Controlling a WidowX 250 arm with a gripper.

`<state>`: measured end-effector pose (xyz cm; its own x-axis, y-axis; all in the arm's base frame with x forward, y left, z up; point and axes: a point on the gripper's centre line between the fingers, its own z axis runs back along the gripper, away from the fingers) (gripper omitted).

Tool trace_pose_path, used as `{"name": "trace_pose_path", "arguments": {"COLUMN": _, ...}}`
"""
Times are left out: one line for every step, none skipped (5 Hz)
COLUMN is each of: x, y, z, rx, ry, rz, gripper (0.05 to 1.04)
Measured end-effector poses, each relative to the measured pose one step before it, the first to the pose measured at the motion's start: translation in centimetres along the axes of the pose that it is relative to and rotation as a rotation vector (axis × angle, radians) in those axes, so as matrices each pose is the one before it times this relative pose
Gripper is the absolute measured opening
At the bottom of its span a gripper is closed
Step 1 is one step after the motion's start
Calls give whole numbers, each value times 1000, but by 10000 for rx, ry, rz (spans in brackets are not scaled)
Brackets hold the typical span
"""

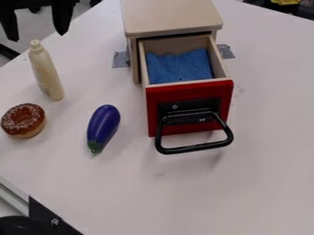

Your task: Close the drawer

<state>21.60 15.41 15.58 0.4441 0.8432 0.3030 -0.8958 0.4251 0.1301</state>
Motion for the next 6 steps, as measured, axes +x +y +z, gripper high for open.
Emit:
{"name": "trace_pose_path", "arguments": {"x": -367, "y": -36, "z": -532, "rx": 106, "ry": 195, "rz": -69, "gripper": 999}}
{"name": "trace_pose_path", "arguments": {"x": -556, "y": -2163, "z": -626, "rx": -973, "ry": 325, "rz": -2000, "gripper": 999}}
{"name": "trace_pose_path", "arguments": {"x": -674, "y": -1437, "z": -21, "rx": -601, "ry": 268, "rz": -1143, "gripper": 999}}
{"name": "trace_pose_path", "arguments": {"x": -1563, "y": -1318, "z": 254, "rx": -519, "ry": 379, "rz": -1333, "gripper": 999}}
{"name": "trace_pose_path", "arguments": {"x": -2530, "y": -1318, "z": -89, "rx": -320, "ry": 103, "rz": -1266, "gripper": 999}}
{"name": "trace_pose_path", "arguments": {"x": -3778, "y": -1992, "z": 266, "rx": -285, "ry": 35, "rz": -1409, "gripper": 999}}
